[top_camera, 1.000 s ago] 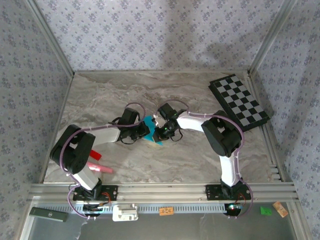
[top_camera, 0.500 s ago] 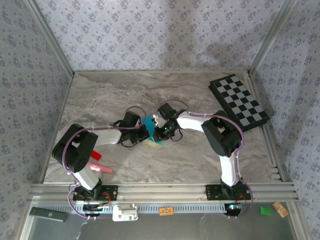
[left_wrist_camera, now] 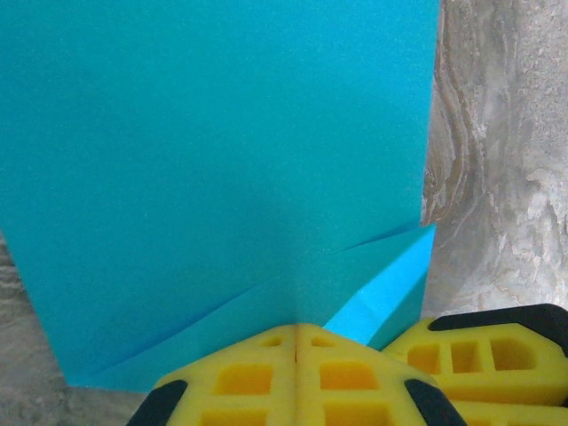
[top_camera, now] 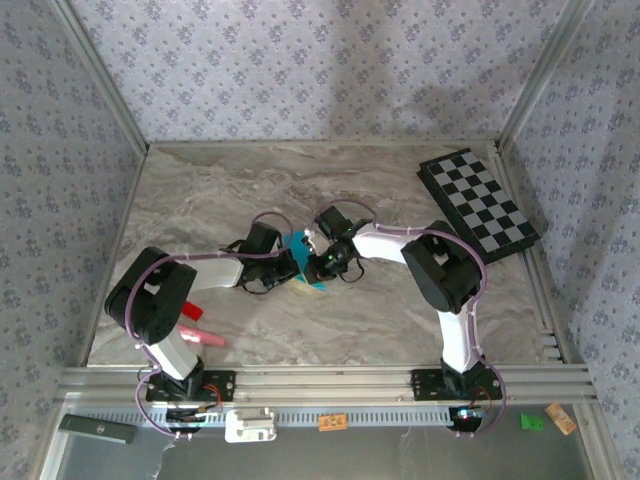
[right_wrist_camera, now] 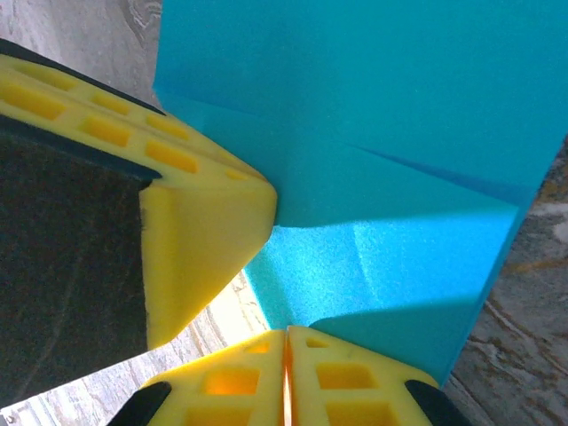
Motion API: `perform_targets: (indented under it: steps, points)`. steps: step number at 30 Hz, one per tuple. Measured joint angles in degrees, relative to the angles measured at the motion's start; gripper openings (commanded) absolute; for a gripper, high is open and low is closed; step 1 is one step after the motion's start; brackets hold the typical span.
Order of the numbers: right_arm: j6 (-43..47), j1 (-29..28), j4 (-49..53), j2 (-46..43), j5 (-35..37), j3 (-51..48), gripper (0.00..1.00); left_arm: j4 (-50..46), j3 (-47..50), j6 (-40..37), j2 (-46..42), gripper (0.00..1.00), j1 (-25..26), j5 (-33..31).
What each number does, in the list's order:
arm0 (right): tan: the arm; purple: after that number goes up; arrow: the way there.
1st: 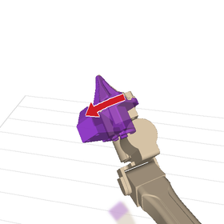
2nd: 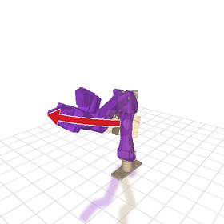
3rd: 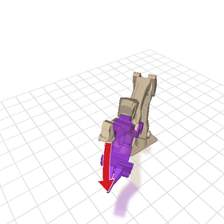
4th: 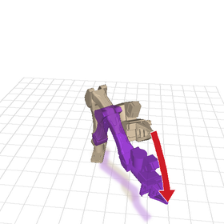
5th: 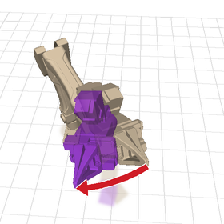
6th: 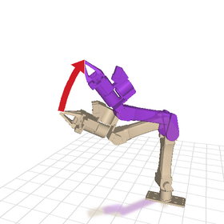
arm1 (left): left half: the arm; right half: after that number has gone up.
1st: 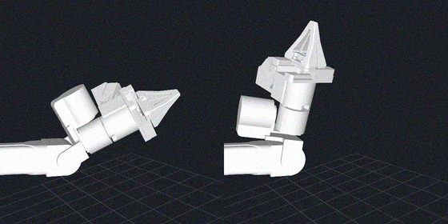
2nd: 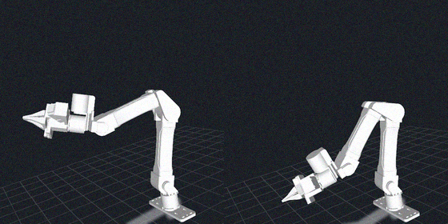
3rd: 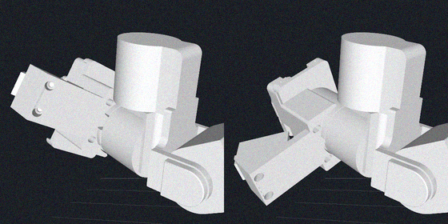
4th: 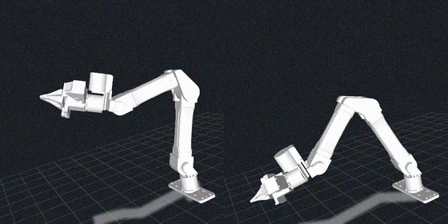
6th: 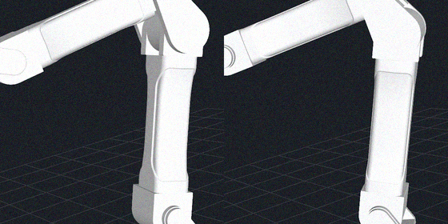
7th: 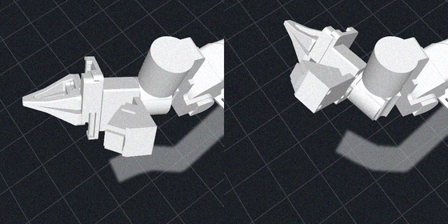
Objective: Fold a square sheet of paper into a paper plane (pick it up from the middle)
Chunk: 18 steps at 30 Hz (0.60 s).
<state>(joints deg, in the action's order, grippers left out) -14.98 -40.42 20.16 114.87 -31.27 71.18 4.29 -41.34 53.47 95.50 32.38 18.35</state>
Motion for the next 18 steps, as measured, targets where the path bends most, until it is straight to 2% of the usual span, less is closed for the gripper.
perform_targets:
  steps: [18]
  points:
    - [3.1, 1.0, -0.2, -7.3, 0.4, -10.3, 0.10, 0.3, -1.3, -0.5, 1.8, 0.00, -0.1, 1.5]
